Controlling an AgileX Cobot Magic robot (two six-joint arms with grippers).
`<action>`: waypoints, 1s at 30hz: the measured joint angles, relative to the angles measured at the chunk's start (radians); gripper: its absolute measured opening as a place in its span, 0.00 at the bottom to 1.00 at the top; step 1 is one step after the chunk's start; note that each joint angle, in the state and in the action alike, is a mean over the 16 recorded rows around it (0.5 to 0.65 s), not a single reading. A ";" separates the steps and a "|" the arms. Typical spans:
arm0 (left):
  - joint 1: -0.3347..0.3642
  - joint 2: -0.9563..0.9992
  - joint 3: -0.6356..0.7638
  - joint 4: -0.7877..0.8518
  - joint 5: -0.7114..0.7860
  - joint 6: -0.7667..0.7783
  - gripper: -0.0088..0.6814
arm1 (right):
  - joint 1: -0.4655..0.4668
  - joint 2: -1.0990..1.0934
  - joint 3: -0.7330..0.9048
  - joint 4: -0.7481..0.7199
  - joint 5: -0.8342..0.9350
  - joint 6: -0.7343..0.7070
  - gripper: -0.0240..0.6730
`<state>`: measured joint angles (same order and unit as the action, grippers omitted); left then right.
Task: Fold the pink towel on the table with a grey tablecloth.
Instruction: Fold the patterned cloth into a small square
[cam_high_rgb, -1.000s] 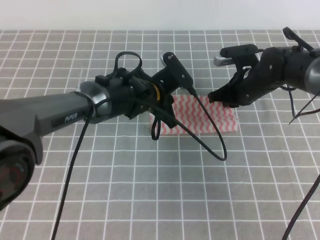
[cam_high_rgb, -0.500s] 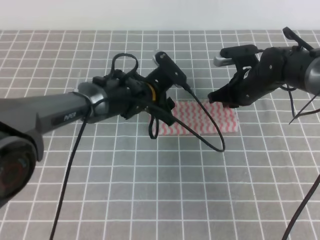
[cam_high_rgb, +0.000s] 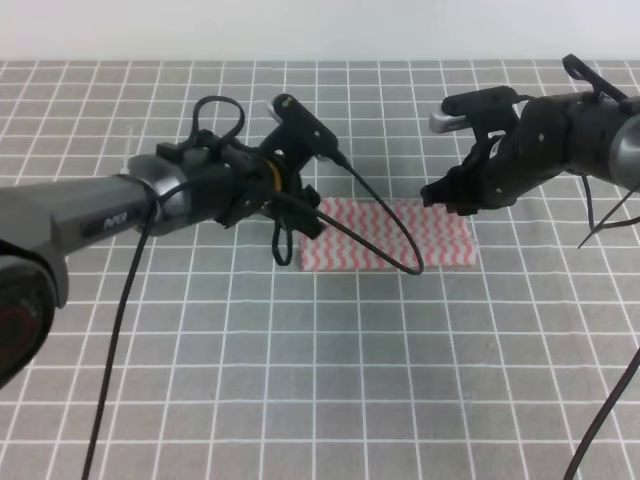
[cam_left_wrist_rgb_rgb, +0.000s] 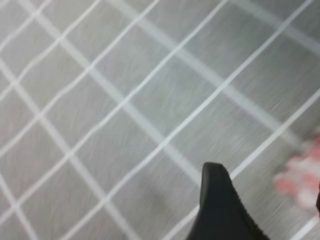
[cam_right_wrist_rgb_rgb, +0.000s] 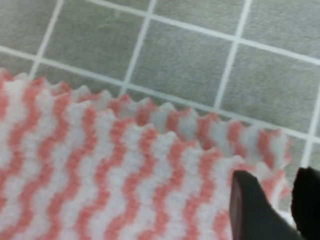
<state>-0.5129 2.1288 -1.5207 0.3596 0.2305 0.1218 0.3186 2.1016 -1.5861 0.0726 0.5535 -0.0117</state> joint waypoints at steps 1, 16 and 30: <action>0.004 0.000 0.000 0.000 0.007 -0.003 0.56 | 0.000 -0.001 0.000 -0.009 0.000 0.005 0.27; -0.011 -0.128 0.000 -0.076 0.081 -0.134 0.33 | 0.003 -0.059 0.004 0.004 0.099 0.000 0.08; -0.132 -0.083 0.010 -0.185 0.164 -0.136 0.02 | 0.040 -0.045 0.009 0.169 0.212 -0.151 0.01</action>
<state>-0.6452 2.0455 -1.5104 0.1742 0.3944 -0.0140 0.3588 2.0561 -1.5768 0.2421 0.7655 -0.1624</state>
